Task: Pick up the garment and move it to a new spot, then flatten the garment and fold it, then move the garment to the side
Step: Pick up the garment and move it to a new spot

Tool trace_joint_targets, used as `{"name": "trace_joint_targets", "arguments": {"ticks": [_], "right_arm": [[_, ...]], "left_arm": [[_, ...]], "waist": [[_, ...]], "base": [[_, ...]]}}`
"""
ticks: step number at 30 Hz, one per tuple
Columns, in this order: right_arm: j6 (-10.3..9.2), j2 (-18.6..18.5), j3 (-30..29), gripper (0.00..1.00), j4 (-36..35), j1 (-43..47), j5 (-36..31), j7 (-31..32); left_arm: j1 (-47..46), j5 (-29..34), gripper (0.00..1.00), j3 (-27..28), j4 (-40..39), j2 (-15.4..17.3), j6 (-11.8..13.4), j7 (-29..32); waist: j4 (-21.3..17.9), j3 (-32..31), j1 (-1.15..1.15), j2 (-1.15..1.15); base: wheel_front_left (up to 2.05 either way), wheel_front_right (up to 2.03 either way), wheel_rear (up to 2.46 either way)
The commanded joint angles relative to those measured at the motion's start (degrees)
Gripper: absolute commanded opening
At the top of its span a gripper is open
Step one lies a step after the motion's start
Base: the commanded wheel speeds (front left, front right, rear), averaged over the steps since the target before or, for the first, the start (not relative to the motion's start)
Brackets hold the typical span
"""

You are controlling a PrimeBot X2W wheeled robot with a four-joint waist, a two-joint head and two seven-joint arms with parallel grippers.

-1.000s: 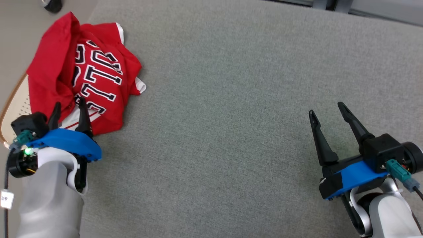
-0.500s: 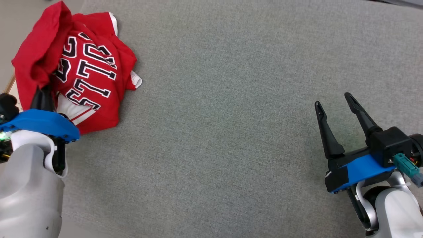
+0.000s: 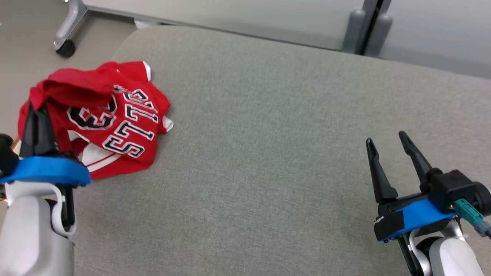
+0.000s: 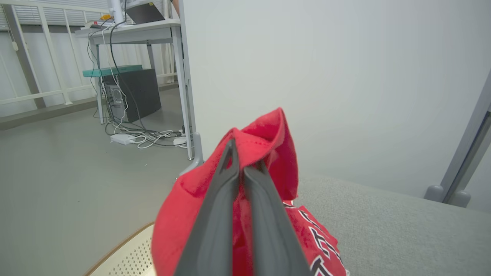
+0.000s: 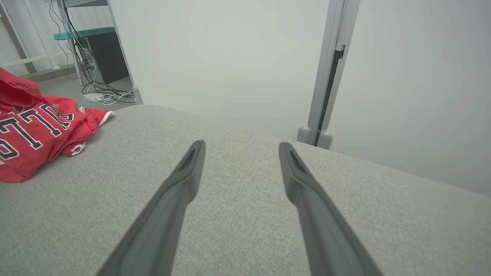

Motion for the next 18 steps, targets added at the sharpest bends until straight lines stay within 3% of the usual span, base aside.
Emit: {"name": "trace_joint_targets", "arguments": {"ticks": [1,11,18], "right_arm": [[0.02,0.27,-0.14,1.0,0.24,0.95,0.18,-0.45],[0.02,0.9,-1.72,1.0,-0.11,4.34,1.67,-1.29],[0.02,0.93,-2.29,1.0,-0.67,3.47,2.67,-1.96]], "left_arm": [[1.51,0.58,0.0,-0.11,-1.74,-0.38,0.34,-0.19],[13.01,3.16,0.0,-11.1,-19.92,-5.85,-0.87,5.22],[11.67,2.29,0.0,-23.91,-24.05,-8.33,-2.09,8.94]], "waist": [[-2.37,-2.86,0.01,0.01],[-9.26,-6.99,0.01,0.01],[-17.33,-4.03,0.01,0.01]], "base": [[0.0,0.0,0.0],[0.0,0.0,0.0],[0.0,0.0,0.0]]}}
